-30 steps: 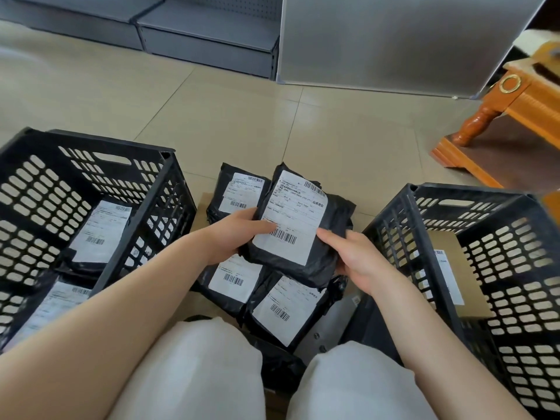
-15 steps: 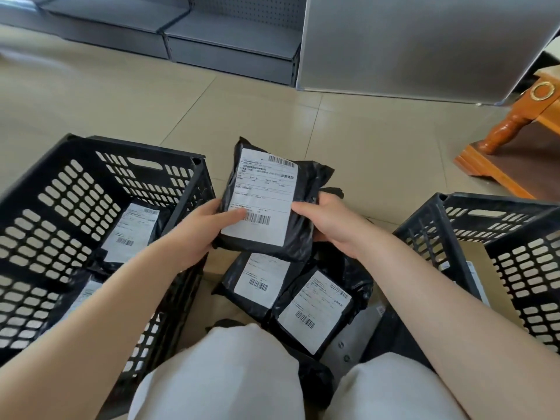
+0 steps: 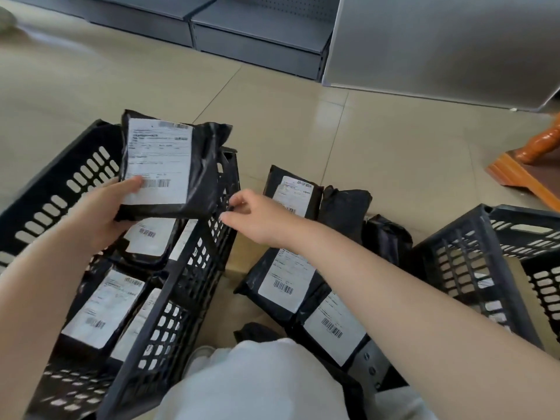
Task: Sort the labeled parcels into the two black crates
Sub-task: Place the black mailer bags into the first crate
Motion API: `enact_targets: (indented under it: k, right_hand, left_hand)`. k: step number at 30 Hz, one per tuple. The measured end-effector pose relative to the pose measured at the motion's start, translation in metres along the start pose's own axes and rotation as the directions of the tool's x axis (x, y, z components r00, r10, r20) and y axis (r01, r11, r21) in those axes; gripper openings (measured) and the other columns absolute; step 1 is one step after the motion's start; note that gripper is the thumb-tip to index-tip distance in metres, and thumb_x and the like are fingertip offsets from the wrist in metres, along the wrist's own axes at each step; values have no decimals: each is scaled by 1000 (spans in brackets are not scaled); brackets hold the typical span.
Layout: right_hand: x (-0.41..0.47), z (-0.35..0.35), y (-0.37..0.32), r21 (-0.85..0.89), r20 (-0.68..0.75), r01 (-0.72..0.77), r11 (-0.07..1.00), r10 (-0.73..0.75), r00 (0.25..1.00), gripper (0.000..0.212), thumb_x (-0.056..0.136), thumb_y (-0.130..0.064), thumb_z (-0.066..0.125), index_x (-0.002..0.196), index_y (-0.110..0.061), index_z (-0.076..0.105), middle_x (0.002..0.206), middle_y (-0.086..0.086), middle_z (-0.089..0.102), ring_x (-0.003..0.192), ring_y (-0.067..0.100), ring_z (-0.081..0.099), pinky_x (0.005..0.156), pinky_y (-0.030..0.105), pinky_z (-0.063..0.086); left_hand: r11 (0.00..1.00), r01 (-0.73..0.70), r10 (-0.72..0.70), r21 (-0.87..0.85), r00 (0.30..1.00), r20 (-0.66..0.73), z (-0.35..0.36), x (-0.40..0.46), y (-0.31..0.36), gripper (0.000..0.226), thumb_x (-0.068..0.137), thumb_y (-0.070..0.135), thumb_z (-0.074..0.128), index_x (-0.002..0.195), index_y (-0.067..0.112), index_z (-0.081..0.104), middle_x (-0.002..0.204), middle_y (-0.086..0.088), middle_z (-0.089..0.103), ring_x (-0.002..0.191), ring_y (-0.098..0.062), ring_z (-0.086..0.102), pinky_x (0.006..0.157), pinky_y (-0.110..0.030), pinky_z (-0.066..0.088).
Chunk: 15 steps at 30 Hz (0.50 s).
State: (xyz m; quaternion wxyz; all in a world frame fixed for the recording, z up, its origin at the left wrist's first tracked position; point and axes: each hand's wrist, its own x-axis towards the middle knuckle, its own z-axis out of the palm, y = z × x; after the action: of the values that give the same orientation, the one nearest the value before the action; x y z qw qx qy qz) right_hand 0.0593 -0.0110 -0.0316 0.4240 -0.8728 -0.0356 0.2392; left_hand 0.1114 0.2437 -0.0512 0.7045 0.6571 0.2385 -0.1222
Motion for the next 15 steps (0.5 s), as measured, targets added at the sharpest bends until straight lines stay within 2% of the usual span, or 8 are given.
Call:
enact_targets:
  k: [2,3,5,7,9,12,15]
  right_hand:
    - [6,14,-2,-96,30,73,993,-71,997,58,101,-40,50,152,-21,33,155,1,39,138,20,41,108,31,35]
    - [9,20,-3,-136,40,113,984,-109,993,59,102,-37,50,154,-21,29,160,1,31,144,20,34,111,32,31]
    - [16,33,-3,-182,45,169,969,-163,986,65,102,-33,50,158,-23,20,166,-2,14,151,21,19,120,38,22]
    - [22,45,-3,-206,22,196,959,-196,980,71,102,-32,50,159,-25,10,167,-5,3,153,20,8,123,42,16]
    - [28,55,-2,-257,5,197,946,-202,979,75,101,-35,50,160,-23,5,167,-3,-2,153,17,2,123,42,14]
    - [34,65,3,-365,43,155,918,-149,988,79,101,-45,49,159,-16,2,167,3,-9,153,19,-1,123,43,18]
    - [37,72,10,-475,65,165,864,-152,986,83,100,-49,47,159,-11,1,166,7,-15,153,21,-2,123,41,17]
  left_hand:
    - [1000,31,-30,2,999,-41,-14,9,-8,7,97,25,60,103,26,64,93,6,76,82,-9,73,78,-30,54]
    - [999,48,-48,6,997,-60,-19,12,-13,6,97,26,61,102,26,63,98,4,74,84,-10,71,77,-30,55]
    - [996,86,-86,-1,993,-83,-25,19,-22,5,97,26,61,102,25,62,106,2,70,90,-12,67,66,-26,57]
    - [994,108,-106,15,989,-104,-28,24,-33,8,97,24,60,105,24,60,102,2,66,88,-12,64,59,-23,59]
    - [993,114,-111,18,985,-131,-32,28,-43,24,97,22,61,121,22,56,98,2,63,88,-13,63,67,-26,59]
    - [980,152,-144,126,987,-73,-40,39,-60,14,96,23,62,110,22,61,102,0,67,87,-13,64,61,-25,57]
    - [963,210,-203,169,978,-55,-45,53,-75,13,96,22,63,108,20,60,101,-3,67,87,-16,63,70,-28,50]
